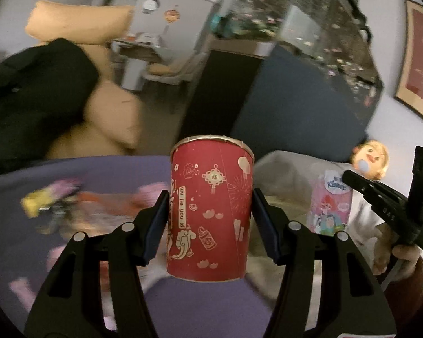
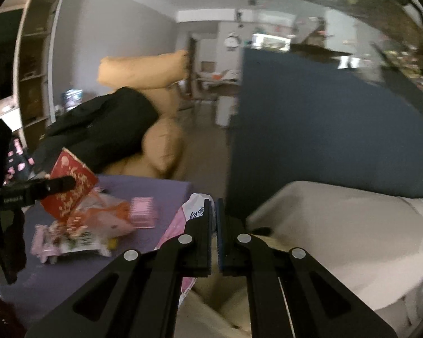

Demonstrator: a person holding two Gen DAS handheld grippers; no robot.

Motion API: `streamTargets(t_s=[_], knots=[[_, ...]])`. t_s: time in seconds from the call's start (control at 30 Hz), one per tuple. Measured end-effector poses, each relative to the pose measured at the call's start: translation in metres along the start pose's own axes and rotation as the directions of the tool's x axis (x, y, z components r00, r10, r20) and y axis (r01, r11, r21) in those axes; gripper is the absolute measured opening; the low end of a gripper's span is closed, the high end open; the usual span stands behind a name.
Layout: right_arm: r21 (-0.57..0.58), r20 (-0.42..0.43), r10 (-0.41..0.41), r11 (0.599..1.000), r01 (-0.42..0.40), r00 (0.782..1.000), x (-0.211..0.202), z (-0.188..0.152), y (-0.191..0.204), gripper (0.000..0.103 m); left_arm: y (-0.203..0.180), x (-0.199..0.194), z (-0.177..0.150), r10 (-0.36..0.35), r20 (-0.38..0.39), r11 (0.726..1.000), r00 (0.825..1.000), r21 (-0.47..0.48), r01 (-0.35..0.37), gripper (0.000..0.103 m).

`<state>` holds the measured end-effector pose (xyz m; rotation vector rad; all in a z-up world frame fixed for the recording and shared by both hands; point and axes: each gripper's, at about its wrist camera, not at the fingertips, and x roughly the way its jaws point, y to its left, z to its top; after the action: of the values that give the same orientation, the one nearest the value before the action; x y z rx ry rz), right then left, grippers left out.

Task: Collect trash
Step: 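Carry the cup into the yellow bag and open the left tool while the right tool carries the Kleenex pack, then lower the Kleenex pack into the yellow bag and open the right tool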

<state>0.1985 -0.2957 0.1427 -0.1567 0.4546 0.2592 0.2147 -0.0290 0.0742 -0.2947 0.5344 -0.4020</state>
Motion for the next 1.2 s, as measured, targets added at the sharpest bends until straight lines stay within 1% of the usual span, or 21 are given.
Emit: streamTargets(t_s=[0.1, 0.17, 0.2, 0.27, 0.37, 0.4, 0.47, 0.53, 0.57, 0.67, 0.7, 0.77, 0.83, 0.9, 0.97, 1.07, 1.2], knots=[[0.017, 0.018, -0.076, 0.997, 0.075, 0.997, -0.01, -0.003, -0.029, 0.005, -0.032, 0.034, -0.007, -0.061, -0.029, 0.998, 0.998, 0.013, 0.061, 0.056], [0.027, 0.029, -0.118, 0.993, 0.118, 0.993, -0.014, -0.005, -0.047, 0.005, -0.048, 0.057, -0.013, -0.086, -0.066, 0.996, 0.994, 0.02, 0.087, 0.056], [0.033, 0.033, -0.134, 0.991, 0.133, 0.99, -0.015, -0.005, -0.055, 0.005, -0.057, 0.073, -0.018, -0.1, -0.097, 0.994, 0.99, 0.025, 0.103, 0.056], [0.043, 0.043, -0.166, 0.986, 0.164, 0.985, -0.017, -0.006, -0.07, 0.005, -0.072, 0.093, -0.025, -0.111, -0.132, 0.992, 0.985, 0.04, 0.117, 0.056], [0.056, 0.05, -0.198, 0.979, 0.196, 0.979, -0.011, -0.006, -0.084, 0.005, -0.089, 0.123, -0.031, -0.121, -0.164, 0.989, 0.979, 0.066, 0.133, 0.058], [0.057, 0.051, -0.203, 0.978, 0.2, 0.978, -0.011, -0.006, -0.086, 0.005, -0.096, 0.135, -0.032, -0.135, -0.177, 0.987, 0.975, 0.067, 0.149, 0.059], [0.063, 0.052, -0.212, 0.976, 0.208, 0.976, -0.006, -0.006, -0.093, 0.005, -0.098, 0.148, -0.033, -0.156, -0.203, 0.983, 0.967, 0.063, 0.172, 0.061], [0.065, 0.05, -0.214, 0.975, 0.211, 0.976, 0.0, -0.006, -0.095, 0.005, -0.1, 0.161, -0.035, -0.173, -0.245, 0.98, 0.954, 0.059, 0.193, 0.065], [0.067, 0.049, -0.216, 0.975, 0.213, 0.975, 0.003, -0.007, -0.096, 0.005, -0.098, 0.164, -0.039, -0.174, -0.254, 0.979, 0.951, 0.055, 0.194, 0.066], [0.07, 0.042, -0.211, 0.976, 0.208, 0.977, 0.011, -0.01, -0.096, 0.005, -0.086, 0.157, -0.042, -0.151, -0.25, 0.986, 0.956, 0.032, 0.164, 0.069], [0.066, 0.04, -0.21, 0.976, 0.207, 0.977, 0.015, -0.01, -0.093, 0.005, -0.082, 0.153, -0.042, -0.129, -0.246, 0.99, 0.961, 0.028, 0.141, 0.07], [0.059, 0.036, -0.205, 0.977, 0.203, 0.978, 0.019, -0.012, -0.085, 0.005, -0.074, 0.14, -0.042, -0.079, -0.241, 0.995, 0.967, 0.045, 0.093, 0.07], [0.048, 0.032, -0.2, 0.979, 0.198, 0.979, 0.028, -0.014, -0.076, 0.005, -0.071, 0.132, -0.041, -0.047, -0.23, 0.996, 0.972, 0.065, 0.064, 0.07], [0.026, 0.031, -0.206, 0.978, 0.206, 0.978, 0.035, -0.015, -0.069, 0.005, -0.066, 0.115, -0.041, -0.021, -0.215, 0.996, 0.976, 0.081, 0.039, 0.07], [-0.004, 0.021, -0.209, 0.978, 0.21, 0.978, 0.047, -0.019, -0.057, 0.005, -0.059, 0.1, -0.043, -0.006, -0.206, 0.997, 0.979, 0.078, 0.023, 0.07], [-0.02, -0.002, -0.21, 0.977, 0.21, 0.978, 0.06, -0.026, -0.046, 0.005, -0.042, 0.075, -0.046, 0.005, -0.19, 0.998, 0.982, 0.057, 0.006, 0.07], [-0.03, -0.051, -0.211, 0.977, 0.209, 0.976, 0.079, -0.035, -0.037, 0.005, -0.019, 0.043, -0.053, 0.024, -0.147, 0.999, 0.989, 0.045, -0.018, 0.07]])
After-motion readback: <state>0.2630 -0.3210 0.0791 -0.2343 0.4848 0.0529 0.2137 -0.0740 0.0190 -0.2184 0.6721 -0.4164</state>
